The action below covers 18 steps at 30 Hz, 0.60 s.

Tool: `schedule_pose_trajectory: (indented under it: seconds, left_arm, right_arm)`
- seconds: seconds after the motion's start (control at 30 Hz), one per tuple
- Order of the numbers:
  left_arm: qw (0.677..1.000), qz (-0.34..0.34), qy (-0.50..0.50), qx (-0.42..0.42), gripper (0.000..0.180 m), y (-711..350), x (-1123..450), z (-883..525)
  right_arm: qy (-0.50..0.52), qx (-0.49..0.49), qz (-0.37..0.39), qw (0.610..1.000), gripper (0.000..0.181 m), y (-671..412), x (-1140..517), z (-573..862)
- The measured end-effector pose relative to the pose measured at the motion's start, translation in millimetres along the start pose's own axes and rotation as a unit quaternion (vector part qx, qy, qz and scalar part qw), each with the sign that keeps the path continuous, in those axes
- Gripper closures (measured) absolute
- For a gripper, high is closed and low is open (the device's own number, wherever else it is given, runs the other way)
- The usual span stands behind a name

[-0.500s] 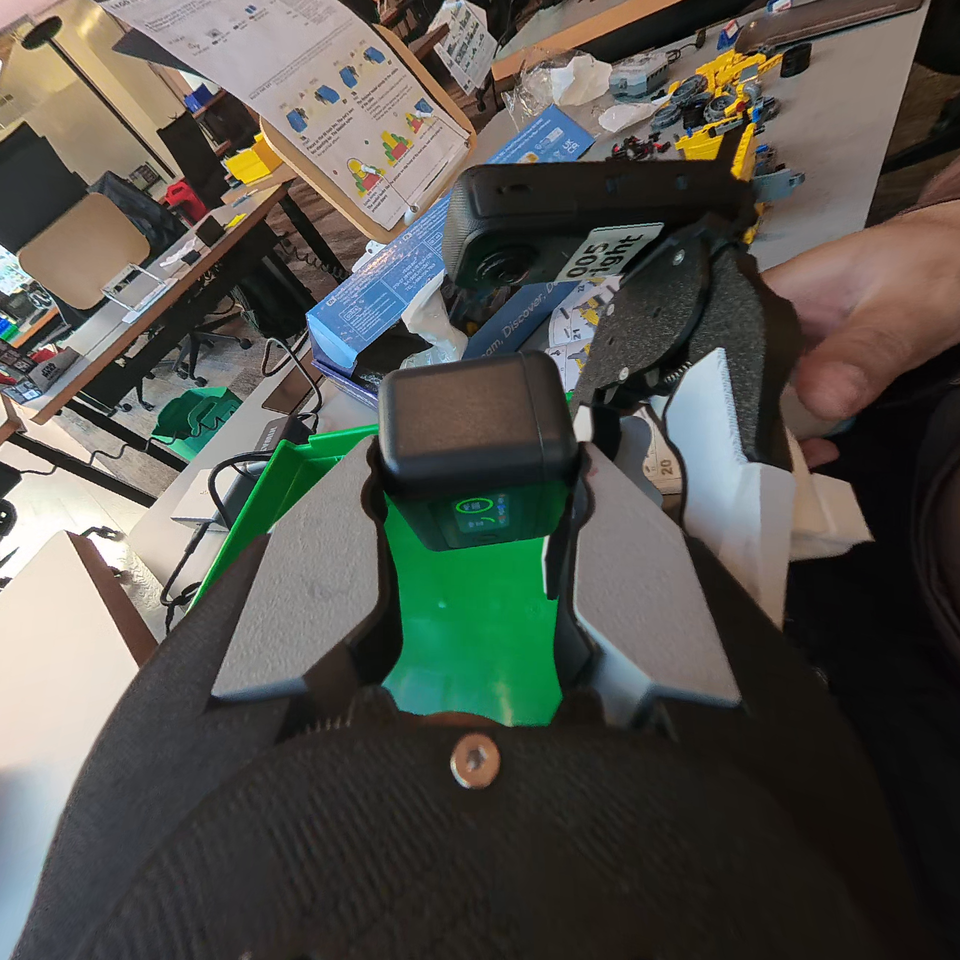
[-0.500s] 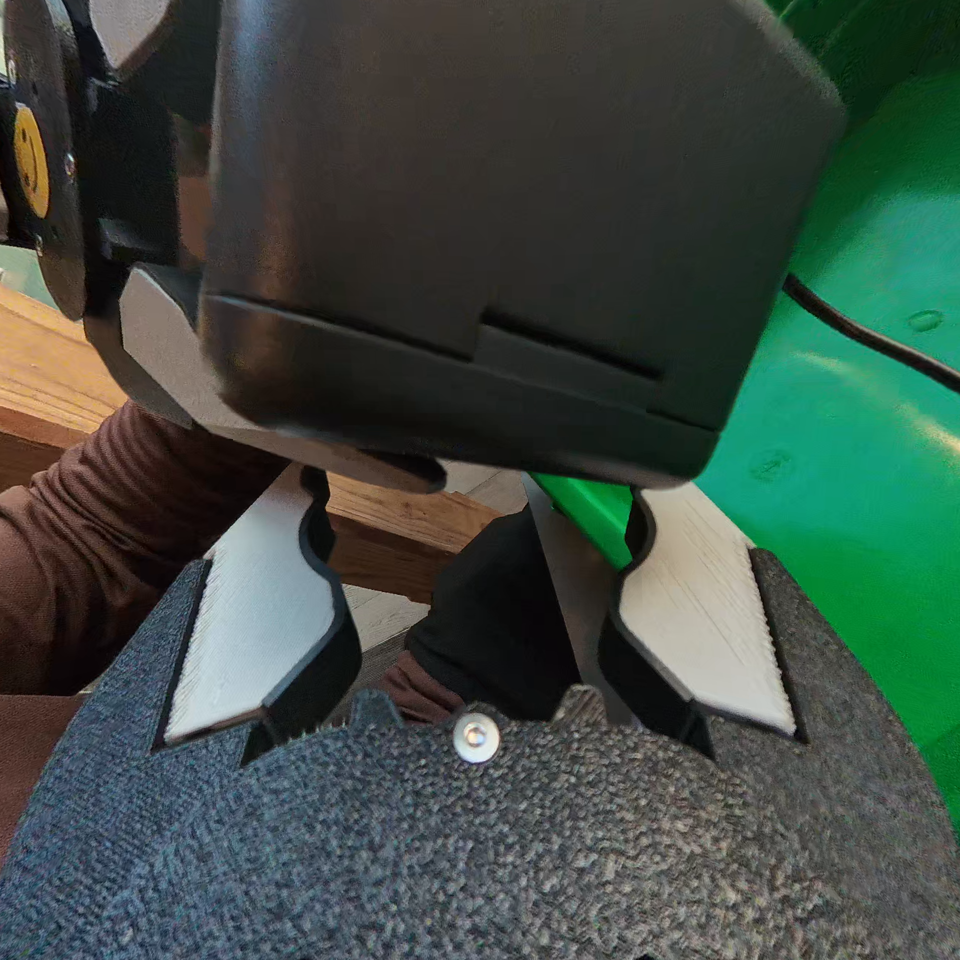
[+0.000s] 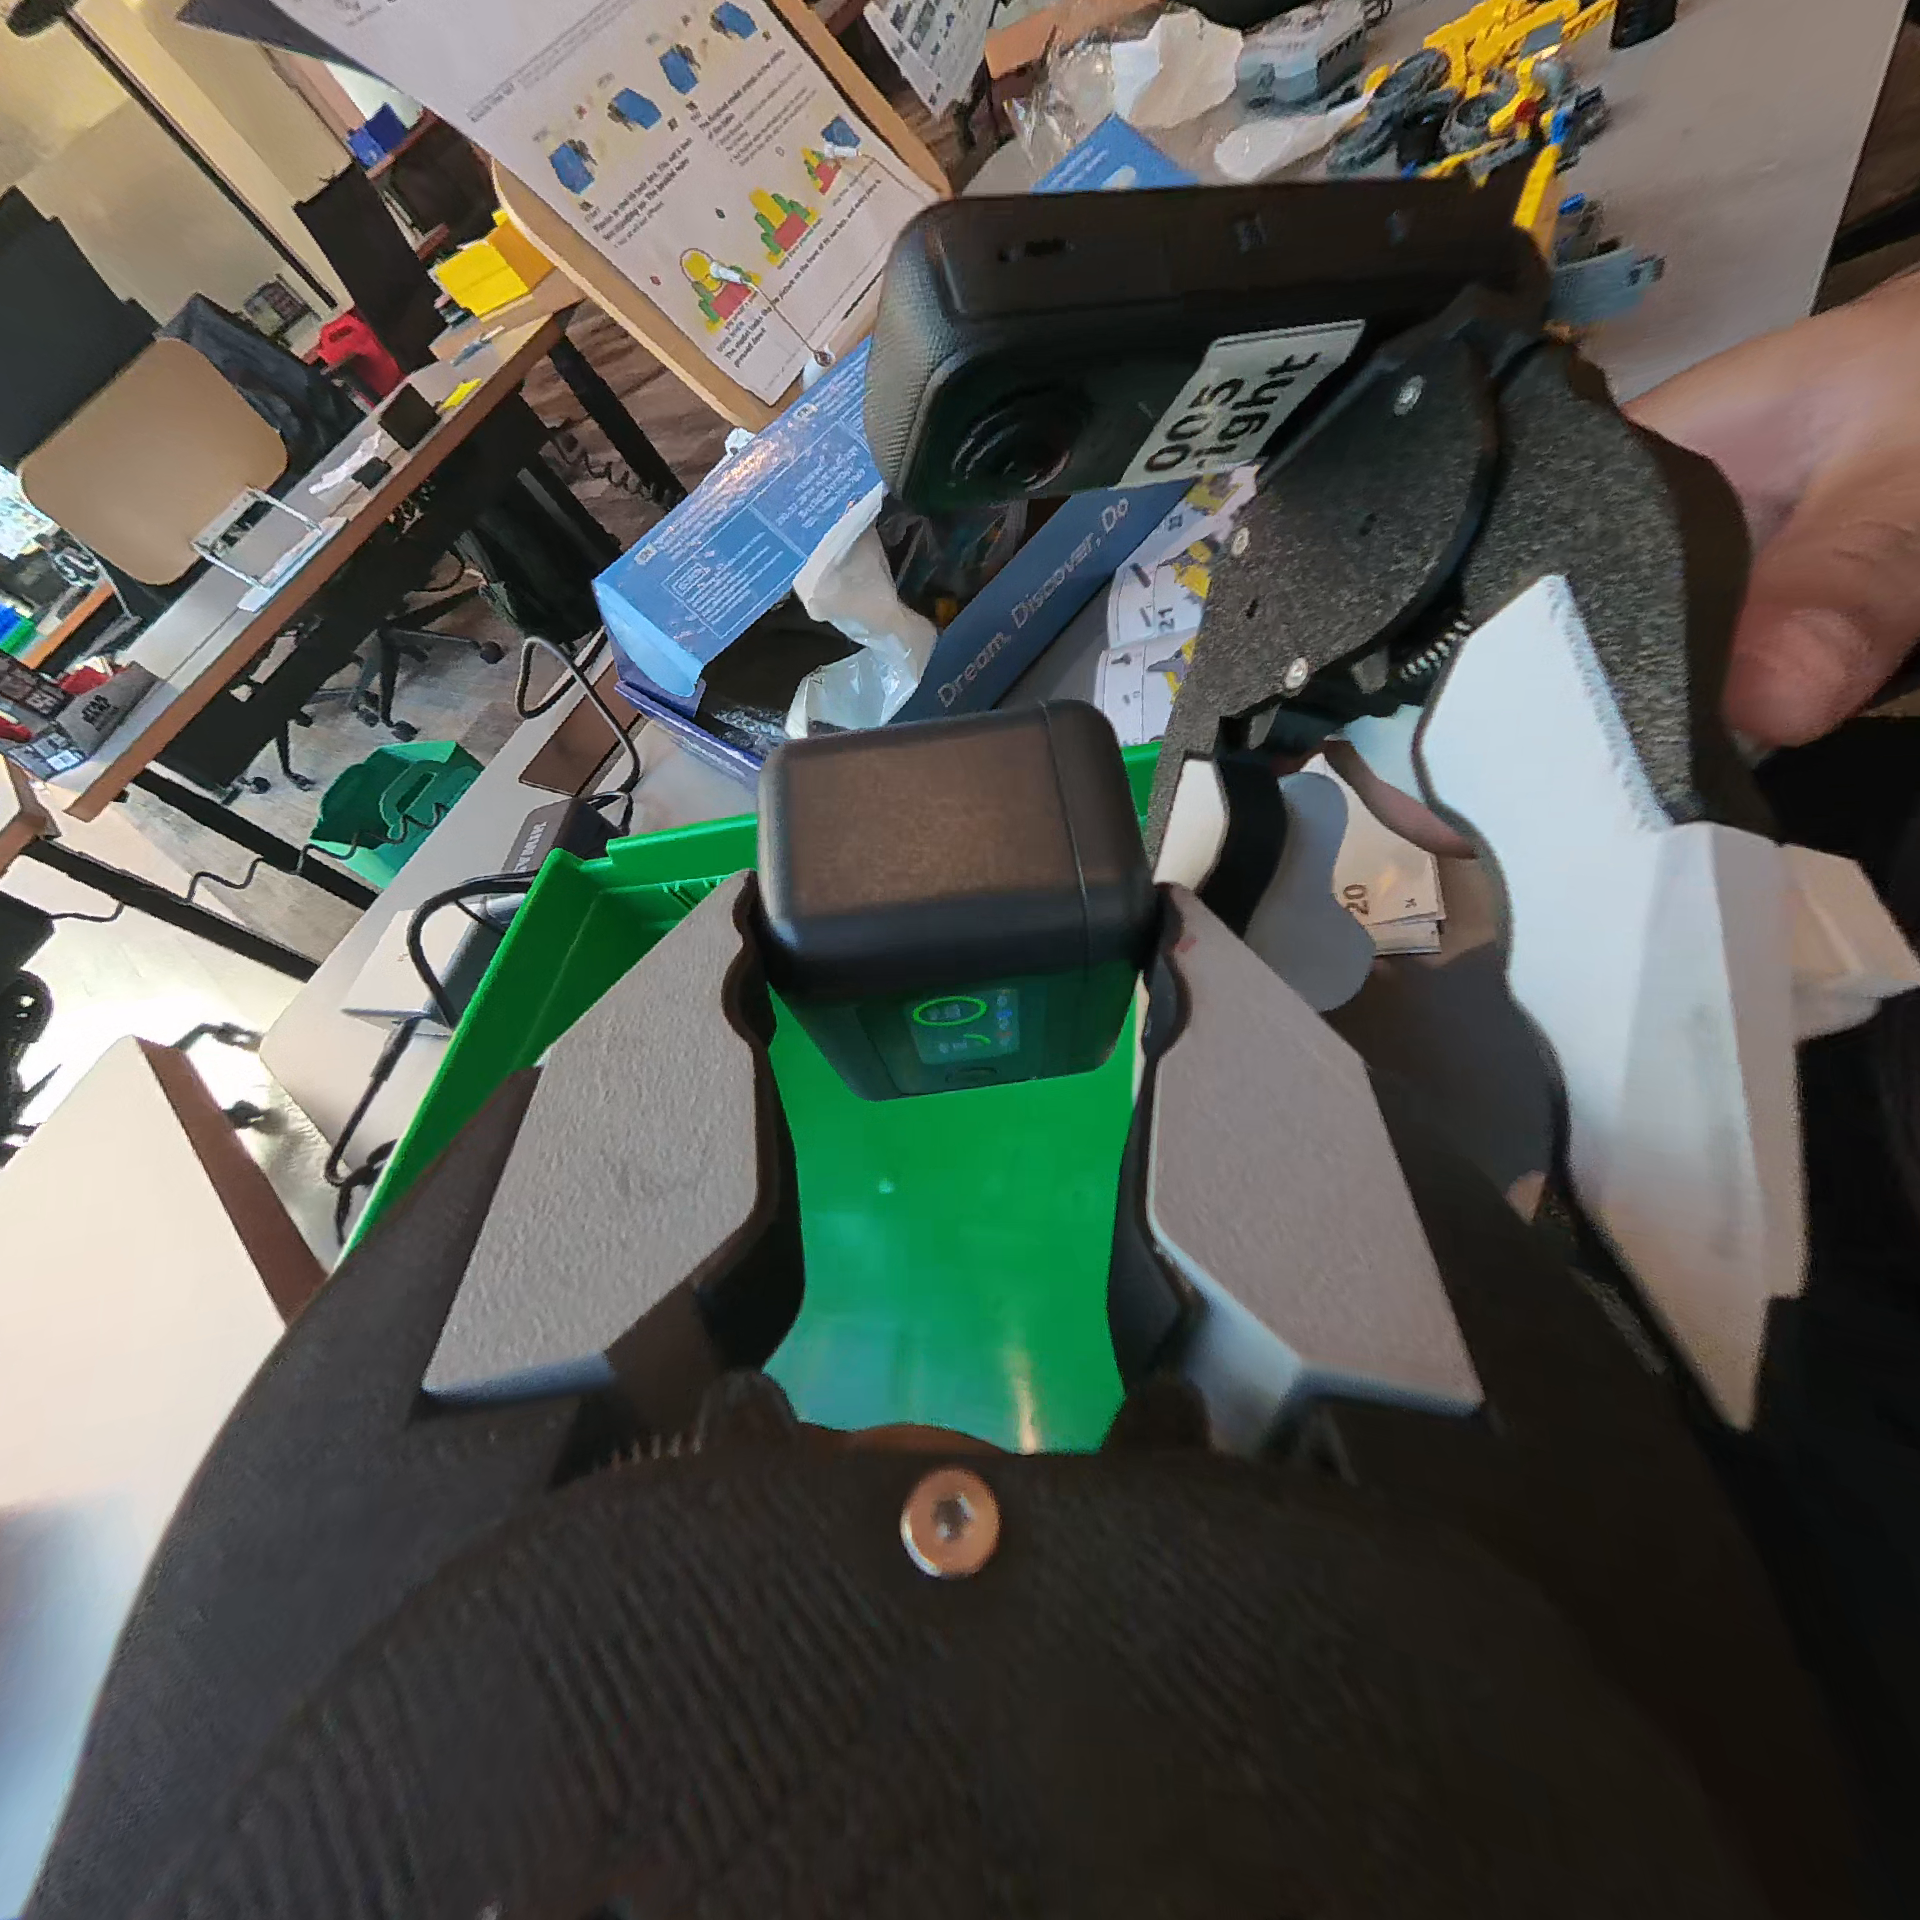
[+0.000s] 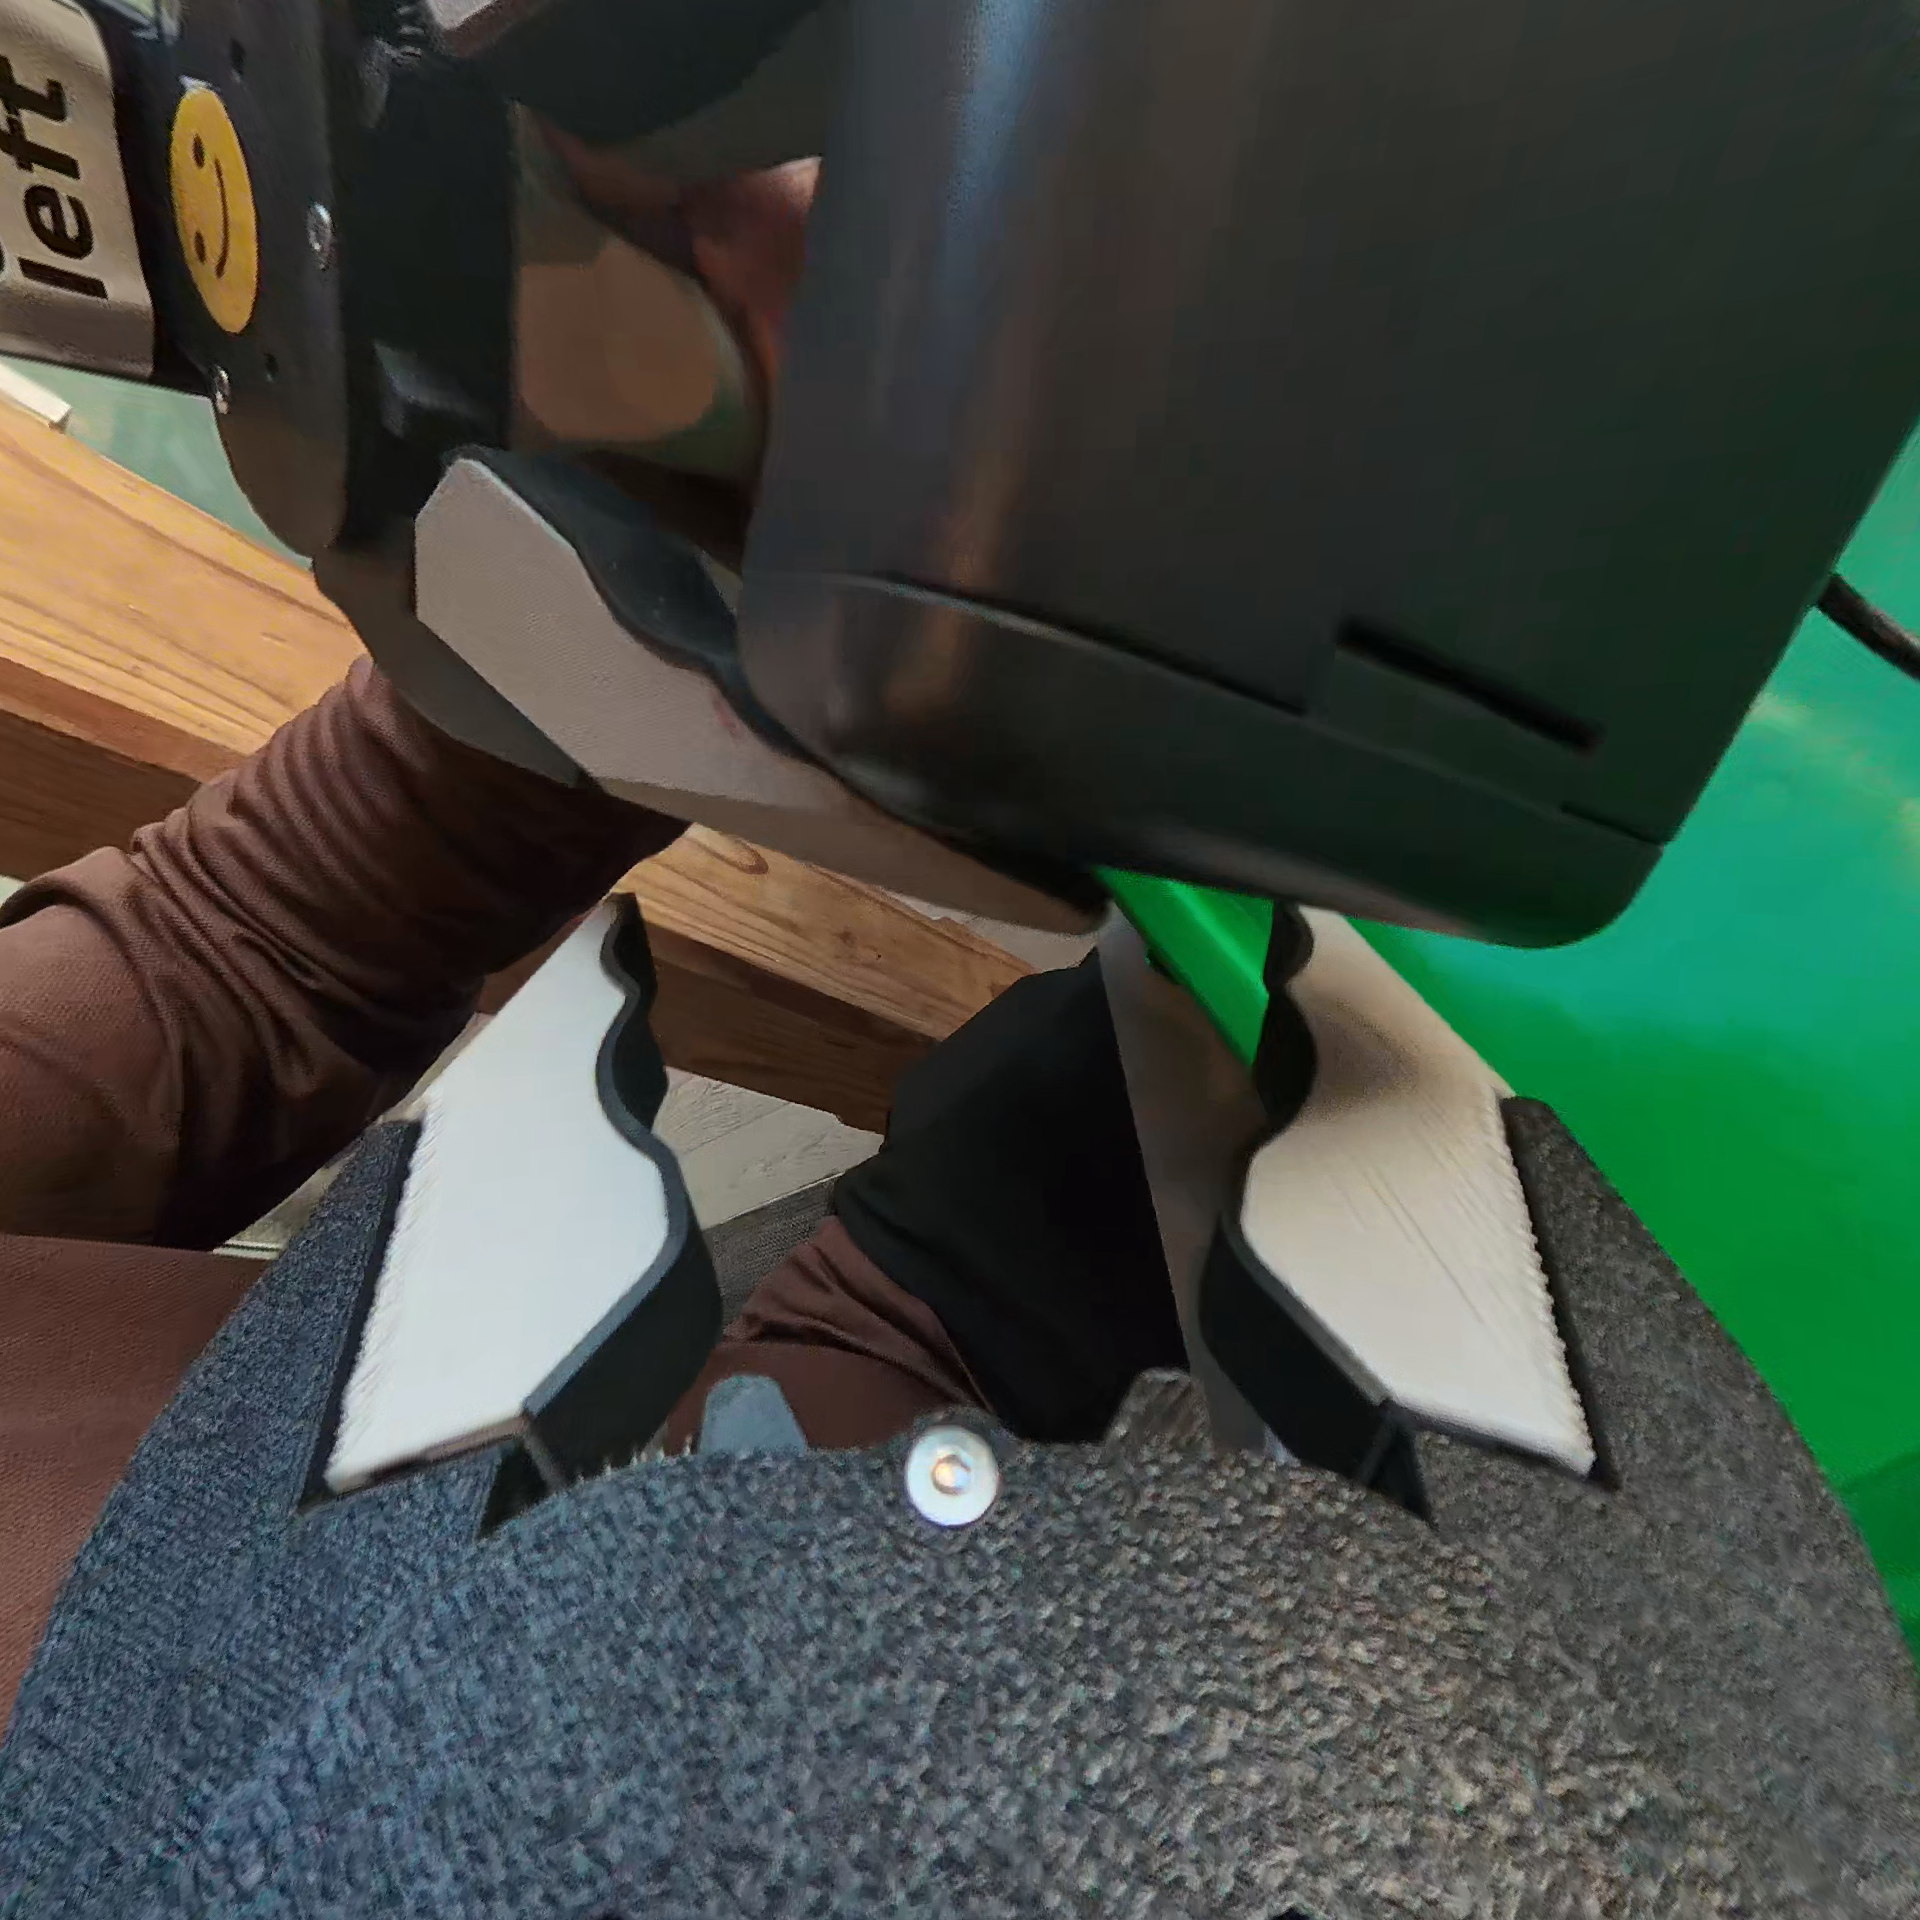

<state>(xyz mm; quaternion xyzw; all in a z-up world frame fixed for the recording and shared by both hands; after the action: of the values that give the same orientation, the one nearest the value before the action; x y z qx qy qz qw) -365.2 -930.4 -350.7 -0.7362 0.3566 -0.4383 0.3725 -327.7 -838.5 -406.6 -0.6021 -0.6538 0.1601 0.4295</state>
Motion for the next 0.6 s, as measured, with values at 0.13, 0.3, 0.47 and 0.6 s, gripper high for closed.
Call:
schedule_pose_trajectory:
  seconds: [0.13, 0.3, 0.47, 0.6]
  left_arm:
    - [0.997, -0.061, -0.039, -0.015, 0.108, 2.3, -5.0, -2.7]
    - [0.995, -0.087, -0.038, 0.006, 0.108, -1.7, -8.8, 2.3]
    - [0.994, -0.097, -0.031, 0.045, 0.108, -12.7, -6.9, 4.2]
    - [0.994, -0.086, -0.05, 0.04, 0.109, -16.6, -0.1, 4.4]
  right_arm:
    - [0.028, 0.051, -0.062, 0.996, 0.064, 6.9, 7.5, -10.5]
    - [0.135, 0.115, -0.105, 0.978, 0.064, 1.8, 22.0, -17.9]
    - [0.257, 0.202, -0.144, 0.934, 0.066, 3.8, 37.5, -37.0]
    - [0.353, 0.28, -0.148, 0.88, 0.094, -11.9, 59.6, -49.2]
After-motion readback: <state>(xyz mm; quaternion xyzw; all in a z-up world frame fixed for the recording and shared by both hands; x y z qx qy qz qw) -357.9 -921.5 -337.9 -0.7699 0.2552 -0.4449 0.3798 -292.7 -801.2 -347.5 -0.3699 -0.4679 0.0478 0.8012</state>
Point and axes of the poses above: each gripper's, where its closed fingertips meet, x back along the fingers, y out of its underside, z = x × y across the jaws, the point moved 9 cm from there along x, back along the fingers, and after that the axes turned 6 degrees about x, right-handed, at the moved point
